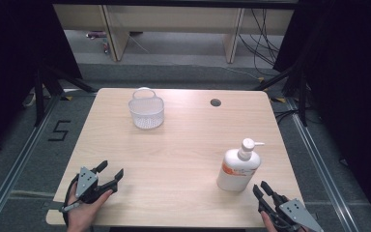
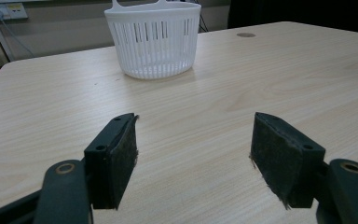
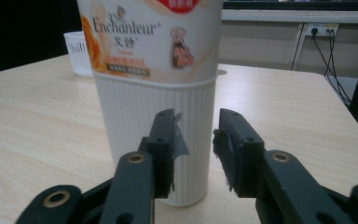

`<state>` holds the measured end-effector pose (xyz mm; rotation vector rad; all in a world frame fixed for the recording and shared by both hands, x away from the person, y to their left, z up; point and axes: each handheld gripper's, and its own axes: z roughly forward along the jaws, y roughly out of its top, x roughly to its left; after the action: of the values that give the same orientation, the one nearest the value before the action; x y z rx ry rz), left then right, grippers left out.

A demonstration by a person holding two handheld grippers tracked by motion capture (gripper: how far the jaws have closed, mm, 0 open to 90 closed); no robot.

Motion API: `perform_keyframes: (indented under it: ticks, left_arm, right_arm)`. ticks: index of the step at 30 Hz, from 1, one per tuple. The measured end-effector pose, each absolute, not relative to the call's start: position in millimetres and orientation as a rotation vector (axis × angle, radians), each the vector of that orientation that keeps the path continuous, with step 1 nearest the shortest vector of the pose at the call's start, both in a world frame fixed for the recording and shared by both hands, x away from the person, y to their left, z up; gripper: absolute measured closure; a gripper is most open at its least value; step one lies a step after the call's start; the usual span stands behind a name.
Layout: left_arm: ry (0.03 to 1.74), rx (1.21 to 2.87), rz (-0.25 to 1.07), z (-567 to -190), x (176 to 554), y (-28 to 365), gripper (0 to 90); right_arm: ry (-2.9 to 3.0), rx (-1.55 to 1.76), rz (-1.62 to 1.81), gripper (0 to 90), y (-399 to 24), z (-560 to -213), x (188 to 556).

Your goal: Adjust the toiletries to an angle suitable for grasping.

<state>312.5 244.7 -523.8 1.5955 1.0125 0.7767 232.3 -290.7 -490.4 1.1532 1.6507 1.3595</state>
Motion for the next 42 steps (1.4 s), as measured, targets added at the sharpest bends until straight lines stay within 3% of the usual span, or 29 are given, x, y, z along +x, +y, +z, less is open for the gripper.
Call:
perform_keyframes:
  ticks: [15, 20, 42]
  left_arm:
    - [1.023, 1.596, 0.771, -523, 312, 245, 32.6]
    - [1.023, 1.593, 0.769, -524, 312, 245, 32.7]
    - [1.026, 1.6, 0.76, -523, 312, 245, 32.2]
  right_arm:
    - [1.605, 1.169, 1.342, 83.1, -281, -480, 229]
    - [1.602, 1.166, 1.332, 83.6, -282, -476, 229]
    - [1.509, 1.156, 1.404, 53.6, -265, -440, 229]
